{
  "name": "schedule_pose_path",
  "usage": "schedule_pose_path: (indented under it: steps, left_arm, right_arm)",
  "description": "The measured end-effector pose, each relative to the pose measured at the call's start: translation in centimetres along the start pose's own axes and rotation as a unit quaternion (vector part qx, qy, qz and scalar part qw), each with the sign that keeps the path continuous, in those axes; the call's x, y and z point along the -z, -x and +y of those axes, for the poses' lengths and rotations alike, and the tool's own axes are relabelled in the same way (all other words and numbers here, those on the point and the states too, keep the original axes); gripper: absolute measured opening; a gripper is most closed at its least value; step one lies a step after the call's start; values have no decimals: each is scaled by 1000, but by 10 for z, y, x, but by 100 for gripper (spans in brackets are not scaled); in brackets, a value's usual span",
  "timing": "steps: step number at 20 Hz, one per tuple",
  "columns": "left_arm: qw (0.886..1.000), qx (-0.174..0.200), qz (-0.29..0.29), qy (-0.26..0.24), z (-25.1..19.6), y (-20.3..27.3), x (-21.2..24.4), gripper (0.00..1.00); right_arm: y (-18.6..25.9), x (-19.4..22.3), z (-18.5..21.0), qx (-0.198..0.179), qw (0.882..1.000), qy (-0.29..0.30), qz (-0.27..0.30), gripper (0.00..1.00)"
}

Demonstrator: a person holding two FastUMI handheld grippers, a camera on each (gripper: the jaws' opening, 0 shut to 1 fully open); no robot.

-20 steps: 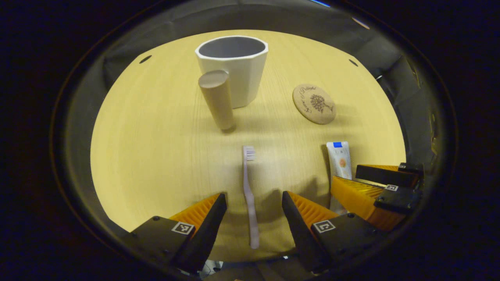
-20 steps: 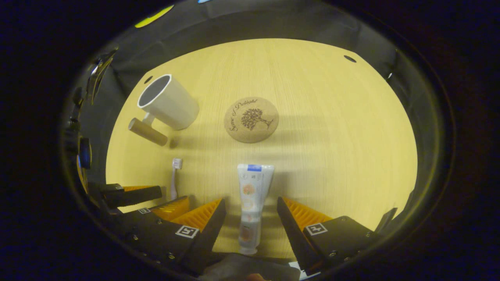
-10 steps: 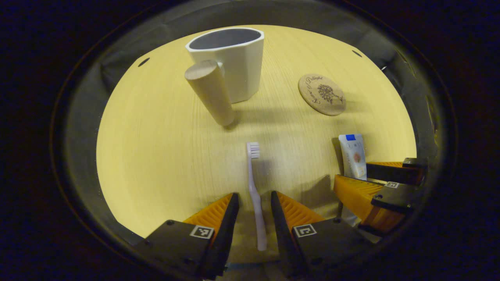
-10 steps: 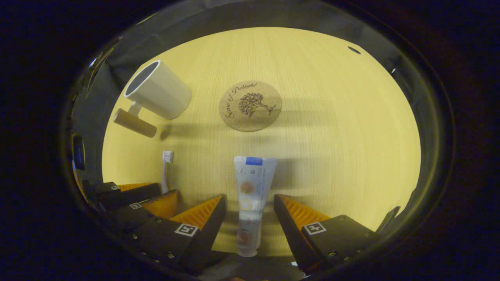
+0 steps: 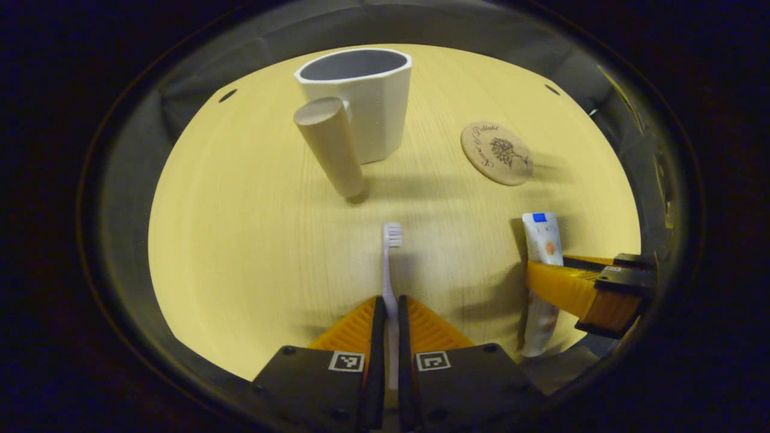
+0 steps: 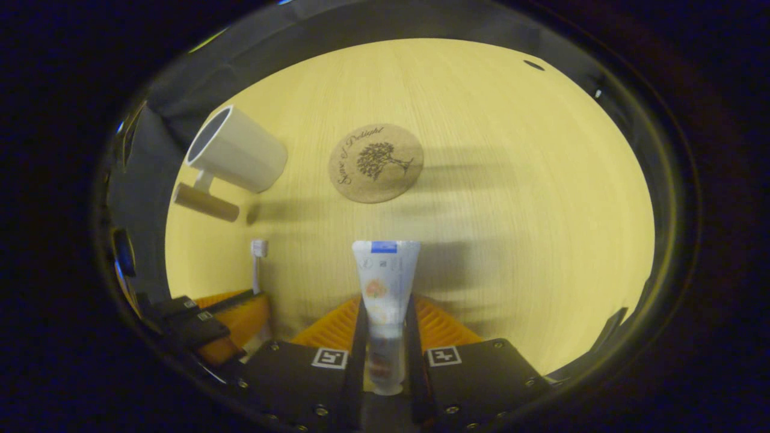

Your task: Put the toothbrush and toothpaste on the desktop into the cup, then pick up the cup and place it on the coaster on the desktop.

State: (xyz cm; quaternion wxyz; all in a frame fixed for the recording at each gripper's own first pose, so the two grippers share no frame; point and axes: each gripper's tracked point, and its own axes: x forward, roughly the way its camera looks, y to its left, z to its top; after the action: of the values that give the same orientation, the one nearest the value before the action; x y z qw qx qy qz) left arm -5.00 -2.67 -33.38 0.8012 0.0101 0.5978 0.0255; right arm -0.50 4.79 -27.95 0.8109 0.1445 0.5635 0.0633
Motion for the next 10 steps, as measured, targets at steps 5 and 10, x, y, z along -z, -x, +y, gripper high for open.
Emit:
schedule_pose_path:
  steps: [5, 10]
  left_arm:
    - [999, 25, -37, 14, 2, 2, -2, 11]
    - [995, 39, -85, 31, 17, 13, -4, 11]
  right_arm:
    - [0, -5, 1, -45, 998, -36, -21, 22]
    - [16, -21, 4, -52, 996, -12, -72, 22]
